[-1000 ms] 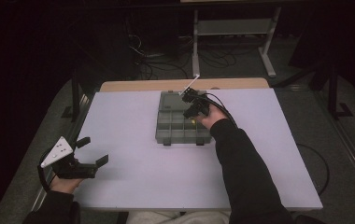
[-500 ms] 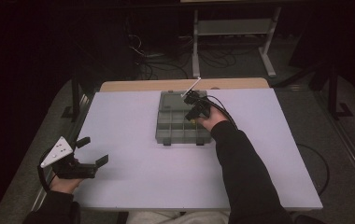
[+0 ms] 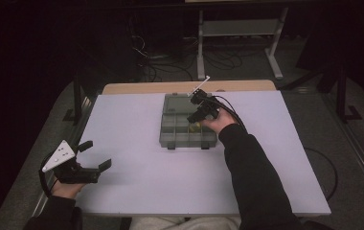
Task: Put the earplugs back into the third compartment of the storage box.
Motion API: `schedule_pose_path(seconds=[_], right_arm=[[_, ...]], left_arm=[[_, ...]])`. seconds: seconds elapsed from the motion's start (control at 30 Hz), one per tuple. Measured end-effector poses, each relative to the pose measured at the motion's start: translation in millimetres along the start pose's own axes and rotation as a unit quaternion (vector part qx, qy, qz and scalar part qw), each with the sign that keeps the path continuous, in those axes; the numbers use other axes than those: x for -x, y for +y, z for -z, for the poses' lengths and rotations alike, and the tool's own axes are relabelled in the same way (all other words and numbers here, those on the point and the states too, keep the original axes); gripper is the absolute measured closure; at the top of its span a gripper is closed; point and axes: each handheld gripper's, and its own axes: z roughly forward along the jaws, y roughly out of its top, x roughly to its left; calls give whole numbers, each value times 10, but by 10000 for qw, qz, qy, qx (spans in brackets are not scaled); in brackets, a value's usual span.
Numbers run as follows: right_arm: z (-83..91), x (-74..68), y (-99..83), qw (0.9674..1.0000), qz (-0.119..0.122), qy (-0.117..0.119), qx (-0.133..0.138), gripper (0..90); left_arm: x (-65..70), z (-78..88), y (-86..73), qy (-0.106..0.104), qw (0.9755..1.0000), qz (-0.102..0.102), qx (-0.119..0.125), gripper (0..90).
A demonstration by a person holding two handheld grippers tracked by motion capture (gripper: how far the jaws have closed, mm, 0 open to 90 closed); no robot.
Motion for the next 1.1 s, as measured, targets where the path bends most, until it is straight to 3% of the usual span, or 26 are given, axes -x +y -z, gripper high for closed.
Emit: schedule_pose_path(seconds=[0.1, 0.23, 0.33, 0.67, 0.87, 1.1], right_arm=[[53, -12, -15, 9999, -4, 41, 99, 155], [127, -34, -36, 9997, 12, 149, 212, 120], [177, -63, -53, 9995, 80, 89, 285, 7], [342, -119, -175, 9983, 88, 56, 574, 0], [443, -130, -278, 9965, -101, 109, 827, 0], [579, -156, -430, 9937, -59, 19, 1123, 0]], left_arm=[[1, 1, 0, -1, 10000, 3, 4, 0], [3, 0, -1, -9, 10000, -4, -1, 0], [4, -2, 0, -11, 10000, -3, -1, 0], [8, -6, -1, -9, 10000, -3, -16, 0], [11, -7, 0, -7, 10000, -6, -21, 0], [17, -8, 0, 2, 10000, -10, -38, 0]])
